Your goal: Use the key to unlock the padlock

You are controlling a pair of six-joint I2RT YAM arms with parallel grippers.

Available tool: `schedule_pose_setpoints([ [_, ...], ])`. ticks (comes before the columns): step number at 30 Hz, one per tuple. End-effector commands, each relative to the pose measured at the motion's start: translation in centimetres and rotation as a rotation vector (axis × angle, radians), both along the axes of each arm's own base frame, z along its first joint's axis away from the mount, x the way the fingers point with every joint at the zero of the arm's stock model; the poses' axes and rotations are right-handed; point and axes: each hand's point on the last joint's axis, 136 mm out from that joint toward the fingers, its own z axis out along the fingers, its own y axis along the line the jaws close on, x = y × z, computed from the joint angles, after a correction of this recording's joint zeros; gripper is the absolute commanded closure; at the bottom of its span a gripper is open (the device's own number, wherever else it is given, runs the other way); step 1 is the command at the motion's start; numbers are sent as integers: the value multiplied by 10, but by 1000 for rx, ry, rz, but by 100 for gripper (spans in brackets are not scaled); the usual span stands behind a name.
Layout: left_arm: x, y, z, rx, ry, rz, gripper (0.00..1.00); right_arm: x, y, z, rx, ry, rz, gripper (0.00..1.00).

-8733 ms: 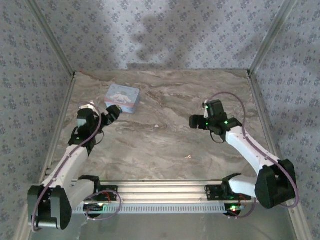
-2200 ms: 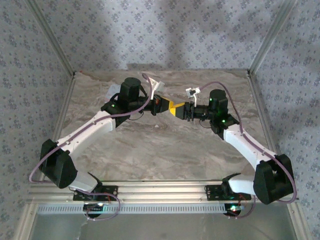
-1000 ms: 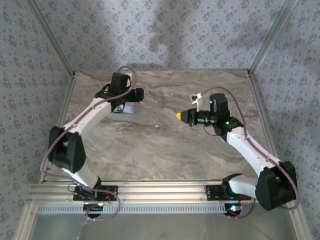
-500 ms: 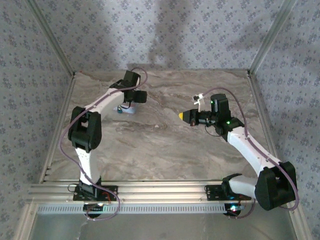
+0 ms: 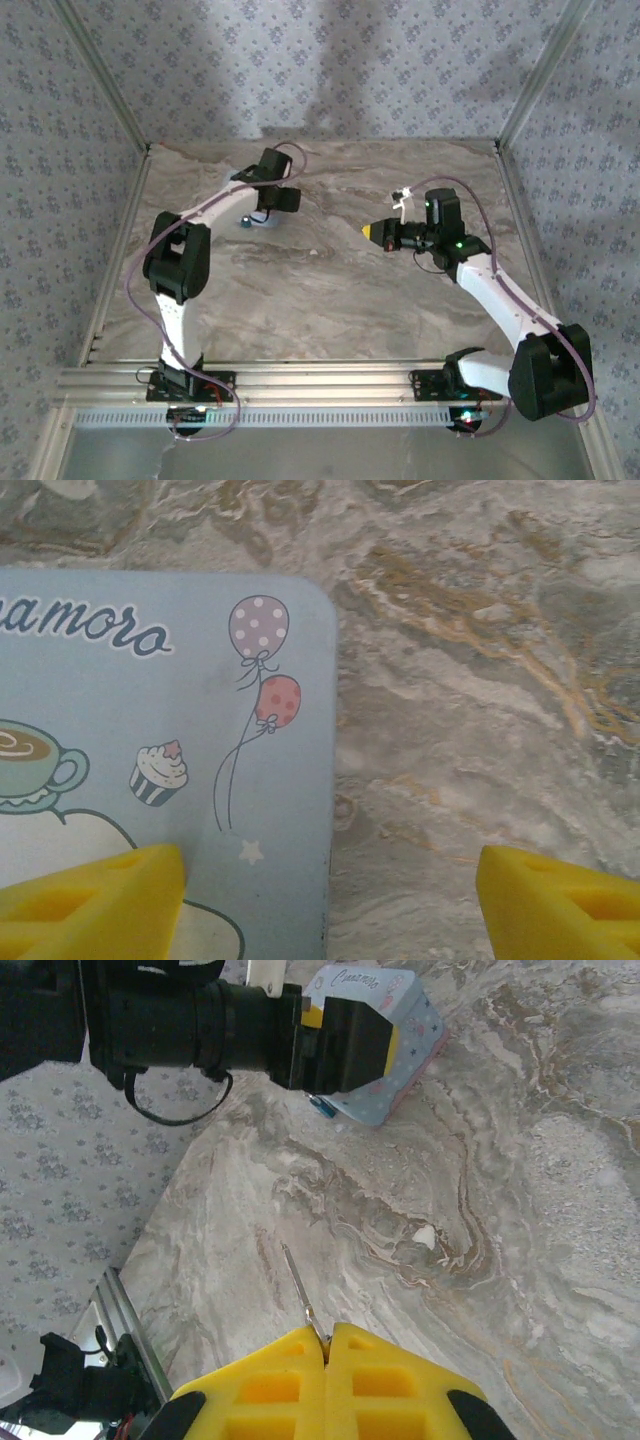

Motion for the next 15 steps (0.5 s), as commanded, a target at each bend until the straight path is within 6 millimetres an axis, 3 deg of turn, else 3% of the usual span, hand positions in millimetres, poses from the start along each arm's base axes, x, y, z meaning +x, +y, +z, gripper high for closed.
schedule_pose_setpoints([
  [1,-41,-25,-32,3,125,-68,24,-3,-7,-3,-1,24,-28,100],
  [15,-94,-121,-28,-53,137,-252,26,1,-37,-10,-17,56,-130,100],
])
